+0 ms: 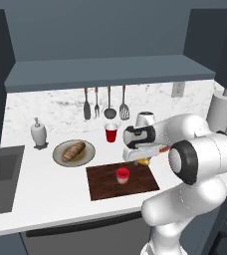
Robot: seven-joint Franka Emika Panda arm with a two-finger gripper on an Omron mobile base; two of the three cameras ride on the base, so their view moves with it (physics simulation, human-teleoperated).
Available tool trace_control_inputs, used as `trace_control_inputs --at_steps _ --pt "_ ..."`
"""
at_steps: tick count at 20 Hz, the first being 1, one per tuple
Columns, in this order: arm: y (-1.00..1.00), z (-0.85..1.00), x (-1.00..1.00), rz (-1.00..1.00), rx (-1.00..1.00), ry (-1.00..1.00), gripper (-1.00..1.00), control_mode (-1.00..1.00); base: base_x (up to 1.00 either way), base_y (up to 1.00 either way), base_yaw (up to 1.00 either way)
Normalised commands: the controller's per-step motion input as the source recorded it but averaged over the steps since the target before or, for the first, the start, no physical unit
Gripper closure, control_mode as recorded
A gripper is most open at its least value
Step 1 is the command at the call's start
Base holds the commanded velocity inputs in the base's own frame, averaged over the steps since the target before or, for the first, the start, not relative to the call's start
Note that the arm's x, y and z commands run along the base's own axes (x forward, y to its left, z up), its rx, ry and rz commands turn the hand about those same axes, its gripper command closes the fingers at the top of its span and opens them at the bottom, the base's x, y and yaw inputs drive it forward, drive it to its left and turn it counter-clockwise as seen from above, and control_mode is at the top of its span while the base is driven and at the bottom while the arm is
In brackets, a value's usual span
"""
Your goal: From the different types of pastries on the counter, select a croissant and place it on the cutting board. Then retrieve a jar of jam from the cabinet and place it alongside the croissant on the cutting board.
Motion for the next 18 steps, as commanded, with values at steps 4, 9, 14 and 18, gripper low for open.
trace_control_inputs --at_steps 4,9,14,18 --pt "0.18 -0.14 -0.4 0.0 0.0 0.13 1.0 -1.0 0.0 0.0 0.0" --pt "0.07 -0.4 -0.07 0.0 0.0 0.15 1.0 -1.0 0.0 0.0 0.0" --pt "0.08 -0.4 -0.06 0.0 0.0 0.1 1.0 -1.0 0.0 0.0 0.0" --pt "0.06 -0.37 -0.62 0.0 0.0 0.02 1.0 -1.0 0.0 0.0 0.0"
